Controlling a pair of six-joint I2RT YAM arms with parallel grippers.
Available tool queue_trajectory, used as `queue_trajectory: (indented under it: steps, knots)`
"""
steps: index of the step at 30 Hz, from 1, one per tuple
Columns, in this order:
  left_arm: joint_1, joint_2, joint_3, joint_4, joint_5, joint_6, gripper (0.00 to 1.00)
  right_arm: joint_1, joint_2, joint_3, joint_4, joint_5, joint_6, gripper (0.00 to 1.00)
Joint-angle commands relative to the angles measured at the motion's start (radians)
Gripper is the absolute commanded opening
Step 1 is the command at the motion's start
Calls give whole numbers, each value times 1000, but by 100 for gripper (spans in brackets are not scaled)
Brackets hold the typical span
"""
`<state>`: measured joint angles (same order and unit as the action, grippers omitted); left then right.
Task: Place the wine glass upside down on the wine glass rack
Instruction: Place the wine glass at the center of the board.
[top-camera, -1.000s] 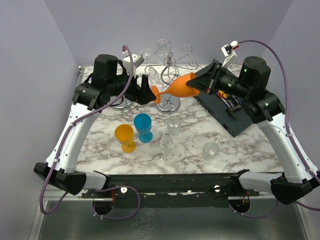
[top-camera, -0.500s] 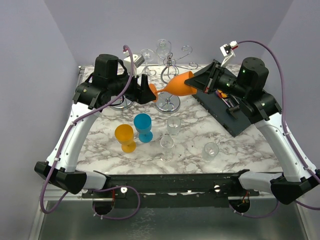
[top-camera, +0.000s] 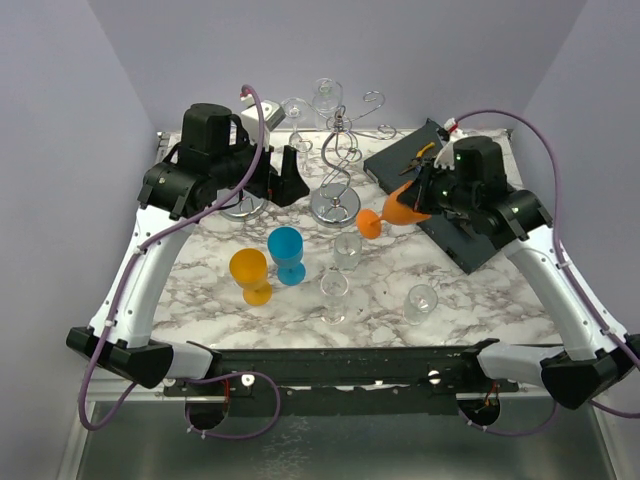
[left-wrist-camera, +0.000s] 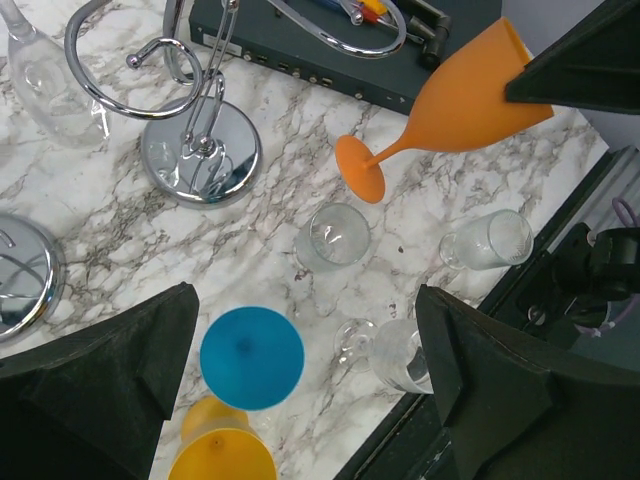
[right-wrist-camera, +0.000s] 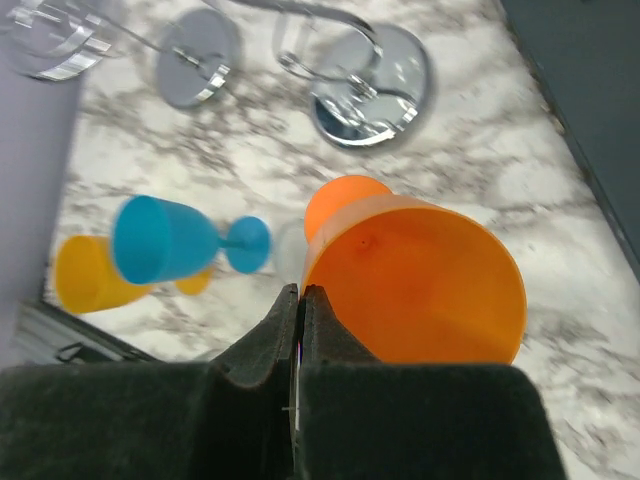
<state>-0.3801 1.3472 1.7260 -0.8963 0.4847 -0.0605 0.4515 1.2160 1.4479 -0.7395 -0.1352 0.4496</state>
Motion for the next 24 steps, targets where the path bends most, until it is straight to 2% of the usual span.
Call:
queue_trajectory:
  steps: [1, 14, 15, 18, 21, 24]
  knots:
    - [-3, 18, 40, -44, -38, 13, 99, -3, 42, -89, -63, 155, -65, 0]
    - [-3, 5, 60, -62, -60, 44, 98, 16, 218, -163, -30, 313, -119, 0]
    - [-3, 6, 61, -62, -61, 44, 98, 24, 226, -165, -33, 329, -122, 3]
    - [-3, 10, 74, -63, -63, 45, 99, 69, 246, -162, -52, 388, -125, 20]
    - [-3, 15, 88, -64, -71, 46, 99, 119, 259, -153, -64, 433, -120, 43]
    - [-3, 21, 101, -69, -76, 47, 99, 141, 262, -106, -80, 430, -112, 56]
